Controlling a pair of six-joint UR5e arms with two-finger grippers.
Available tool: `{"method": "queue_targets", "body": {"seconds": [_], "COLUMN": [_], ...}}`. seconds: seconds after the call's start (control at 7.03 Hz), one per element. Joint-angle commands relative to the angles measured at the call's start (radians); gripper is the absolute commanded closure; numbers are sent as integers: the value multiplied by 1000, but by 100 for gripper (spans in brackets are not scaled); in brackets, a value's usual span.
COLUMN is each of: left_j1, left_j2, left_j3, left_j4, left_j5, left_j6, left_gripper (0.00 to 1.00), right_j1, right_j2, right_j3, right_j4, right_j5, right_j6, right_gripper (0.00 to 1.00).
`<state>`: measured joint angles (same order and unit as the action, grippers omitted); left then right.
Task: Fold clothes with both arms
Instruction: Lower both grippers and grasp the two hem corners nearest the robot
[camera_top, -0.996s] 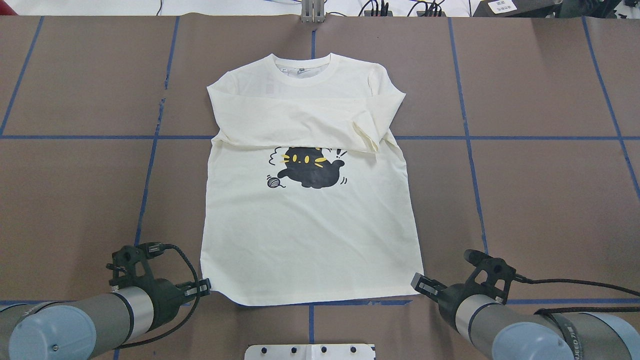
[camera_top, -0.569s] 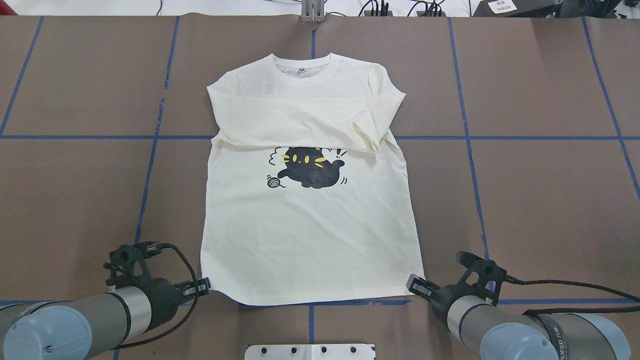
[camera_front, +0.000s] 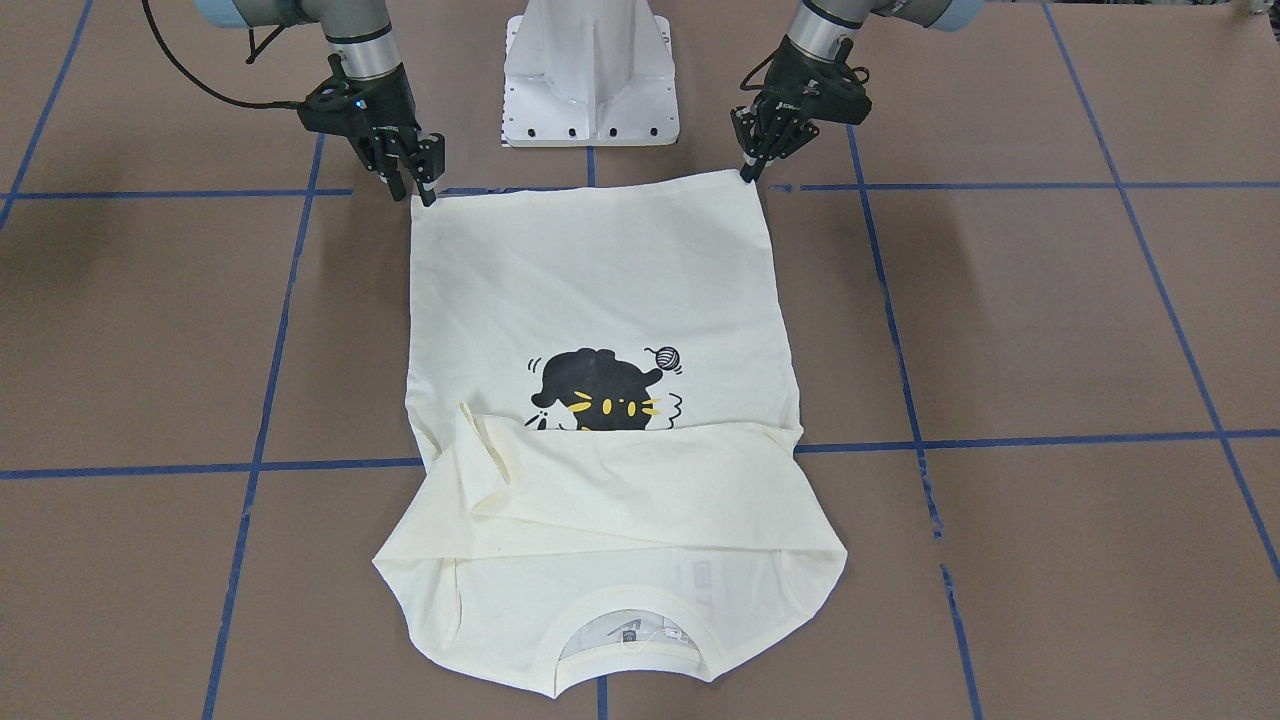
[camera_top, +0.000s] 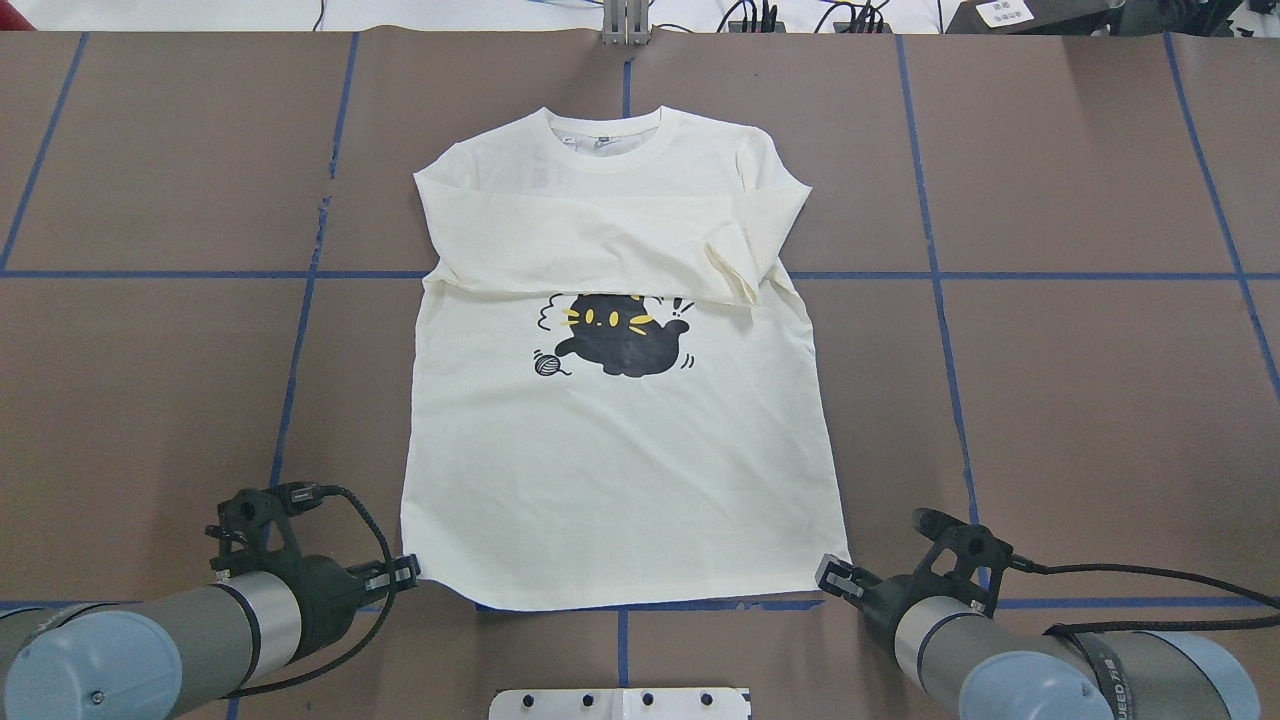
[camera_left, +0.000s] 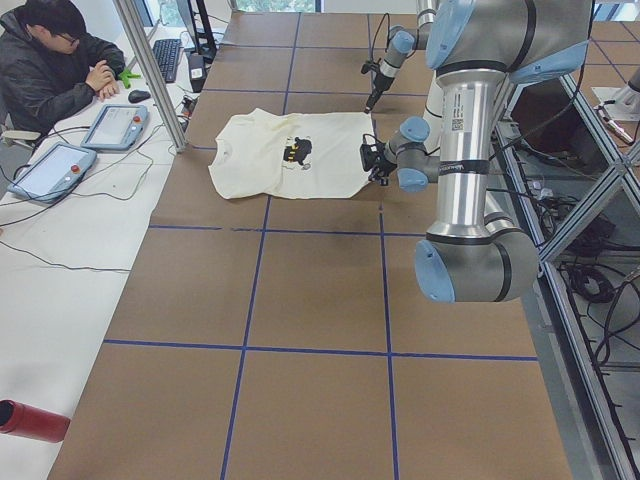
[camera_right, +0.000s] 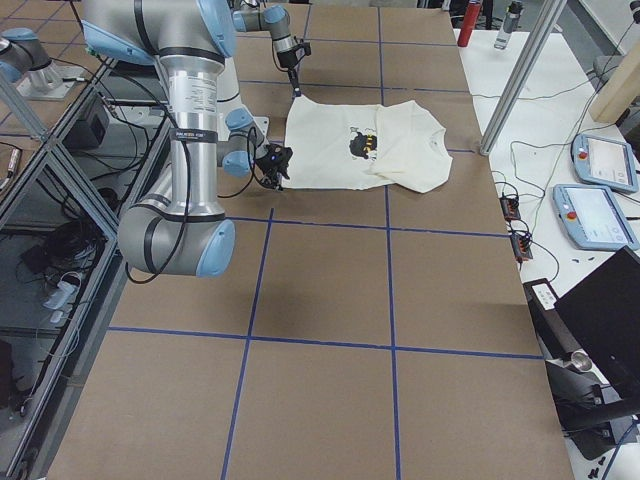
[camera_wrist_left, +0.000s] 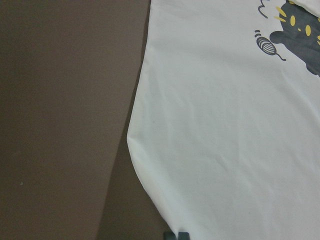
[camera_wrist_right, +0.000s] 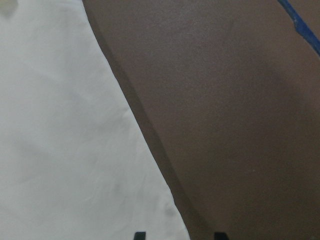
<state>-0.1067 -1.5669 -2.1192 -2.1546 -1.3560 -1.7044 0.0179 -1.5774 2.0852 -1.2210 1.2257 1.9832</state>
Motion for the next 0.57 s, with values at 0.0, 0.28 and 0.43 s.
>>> {"method": "queue_targets", "body": {"seconds": [0.0,0.28,0.43], "left_j1": [-1,-1,-1], "left_j2": [1,2,2], "left_j3": [-4,-7,-8], "left_j4": [1,1,1], "left_j5": [0,0,0], "left_j6": [0,0,0], "left_gripper": [100,100,100], "right_j1": [-6,-6,-6], "right_j2": [8,10,4], "right_j3": [-7,-7,-7], "right_j4": [0,0,0], "right_j5": [-5,-5,-5], "right_j6": [-1,-4,-9], "right_gripper": [55,81,96]}}
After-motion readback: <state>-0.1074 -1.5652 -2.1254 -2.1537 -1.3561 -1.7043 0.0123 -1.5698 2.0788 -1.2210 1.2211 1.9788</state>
